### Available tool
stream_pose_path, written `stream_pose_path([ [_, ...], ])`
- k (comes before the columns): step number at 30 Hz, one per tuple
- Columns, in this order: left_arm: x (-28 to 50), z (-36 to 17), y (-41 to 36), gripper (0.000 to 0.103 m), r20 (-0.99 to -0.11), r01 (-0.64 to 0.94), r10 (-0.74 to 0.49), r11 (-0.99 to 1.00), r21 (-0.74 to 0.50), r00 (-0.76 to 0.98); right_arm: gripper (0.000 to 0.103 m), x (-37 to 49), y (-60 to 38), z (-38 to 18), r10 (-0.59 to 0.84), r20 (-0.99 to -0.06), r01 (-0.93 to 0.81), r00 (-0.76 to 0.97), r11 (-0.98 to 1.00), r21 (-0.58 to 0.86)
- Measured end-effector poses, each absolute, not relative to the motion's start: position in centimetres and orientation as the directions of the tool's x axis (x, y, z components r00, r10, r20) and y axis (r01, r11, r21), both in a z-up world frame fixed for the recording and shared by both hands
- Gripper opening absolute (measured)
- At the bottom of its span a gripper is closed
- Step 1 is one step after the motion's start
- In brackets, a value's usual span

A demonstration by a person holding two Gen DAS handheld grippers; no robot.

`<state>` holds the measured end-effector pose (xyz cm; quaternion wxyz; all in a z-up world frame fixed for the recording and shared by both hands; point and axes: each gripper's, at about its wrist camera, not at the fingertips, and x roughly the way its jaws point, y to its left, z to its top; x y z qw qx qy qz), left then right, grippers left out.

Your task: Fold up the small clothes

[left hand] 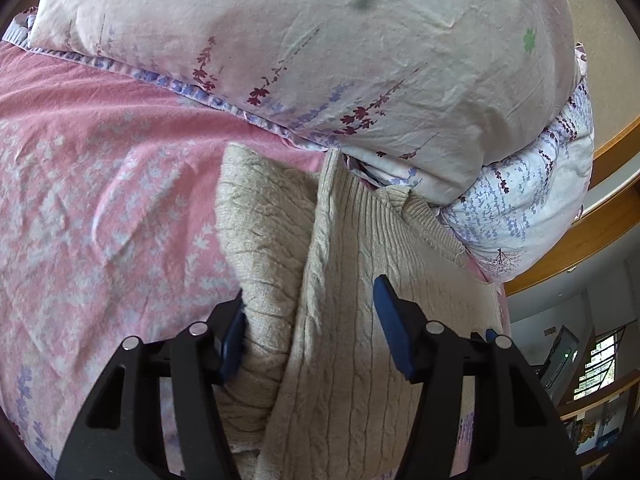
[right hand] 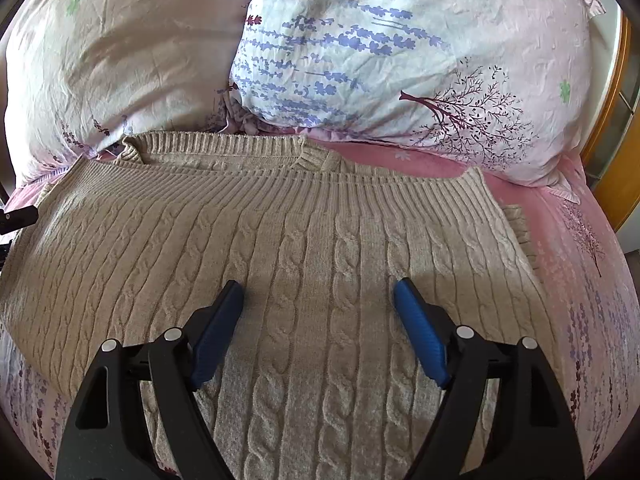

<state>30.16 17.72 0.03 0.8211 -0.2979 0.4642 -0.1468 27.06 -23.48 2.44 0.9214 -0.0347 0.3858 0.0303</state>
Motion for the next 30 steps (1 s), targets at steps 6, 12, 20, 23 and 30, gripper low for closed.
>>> stream_pose_path([
  [6,30.4,-0.1,17.2,0.036,-0.684,-0.062,-0.516,0.773,-0.631,0.516,0.08,27.1,-23.6,2.4,0.031,-0.712,-0.083,0.702,0.996,-0.039],
  [12,30.3,-0.2,17.4,0.023,-0.666,-0.091,-0.531,0.742,-0.664,0.524,0.08,27.0,-23.6,2.4,0.03,-0.713,-0.081,0.7,0.996,-0.038],
  [20,29.6,3.5,15.1,0.021,-0.572,-0.008,-0.596,0.689,-0.725,0.564,0.081,27.0,-23.8,2.5,0.054,-0.716,-0.099,0.696,0.995,-0.022],
  [23,29.6,4.8,13.7,0.021,-0.536,0.012,-0.626,0.656,-0.754,0.567,0.081,26.9,-24.6,3.0,0.085,-0.714,-0.111,0.695,0.994,0.01],
  [30,30.5,7.5,6.9,0.021,-0.47,0.085,-0.689,0.607,-0.79,0.552,0.085,25.3,-30.4,5.0,0.352,-0.633,-0.177,0.69,0.93,0.323],
])
